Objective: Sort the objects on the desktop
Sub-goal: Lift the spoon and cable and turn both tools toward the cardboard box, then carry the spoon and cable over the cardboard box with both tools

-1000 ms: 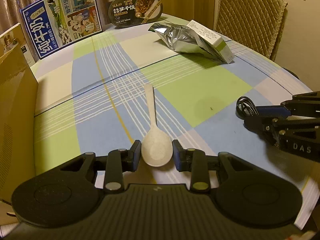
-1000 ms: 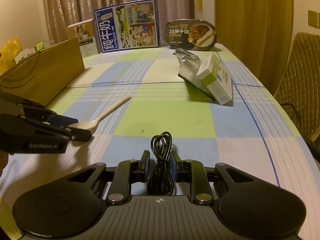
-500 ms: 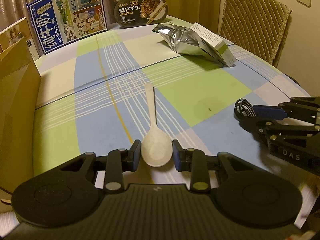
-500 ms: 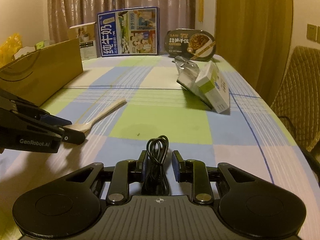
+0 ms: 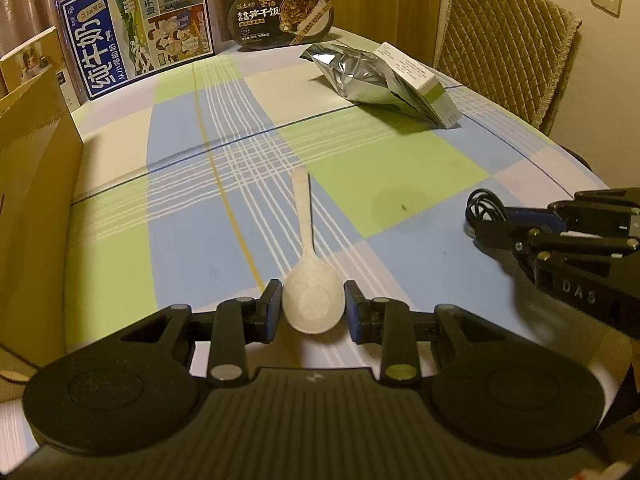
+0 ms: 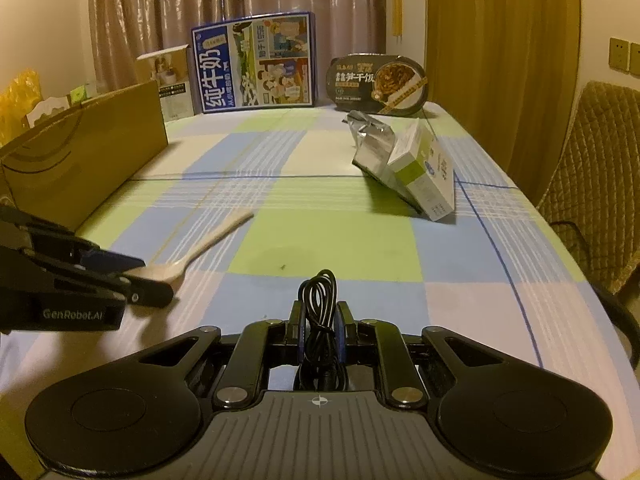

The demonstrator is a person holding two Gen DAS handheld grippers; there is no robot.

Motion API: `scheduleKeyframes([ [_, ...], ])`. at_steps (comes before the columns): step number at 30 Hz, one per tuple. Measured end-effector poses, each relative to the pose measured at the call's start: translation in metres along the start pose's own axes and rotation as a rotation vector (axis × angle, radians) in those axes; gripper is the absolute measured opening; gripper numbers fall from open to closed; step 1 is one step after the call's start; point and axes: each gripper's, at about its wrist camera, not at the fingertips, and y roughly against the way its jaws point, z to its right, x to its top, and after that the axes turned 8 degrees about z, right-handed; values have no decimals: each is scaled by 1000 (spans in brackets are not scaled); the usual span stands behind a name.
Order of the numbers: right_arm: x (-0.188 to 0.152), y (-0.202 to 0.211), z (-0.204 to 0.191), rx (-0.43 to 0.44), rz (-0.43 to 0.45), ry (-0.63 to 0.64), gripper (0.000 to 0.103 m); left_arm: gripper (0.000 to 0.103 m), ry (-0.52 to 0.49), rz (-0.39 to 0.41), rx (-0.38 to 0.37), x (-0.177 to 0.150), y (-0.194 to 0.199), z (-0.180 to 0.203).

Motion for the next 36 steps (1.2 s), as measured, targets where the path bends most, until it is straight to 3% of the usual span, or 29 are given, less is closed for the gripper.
scheduleKeyframes([
  [14,19,27,-12,11,41,12,11,27,36,30,30,-3,38,-4],
  [36,60,73,-69,101,156,56,11,27,110,174,130,13,137,-28],
])
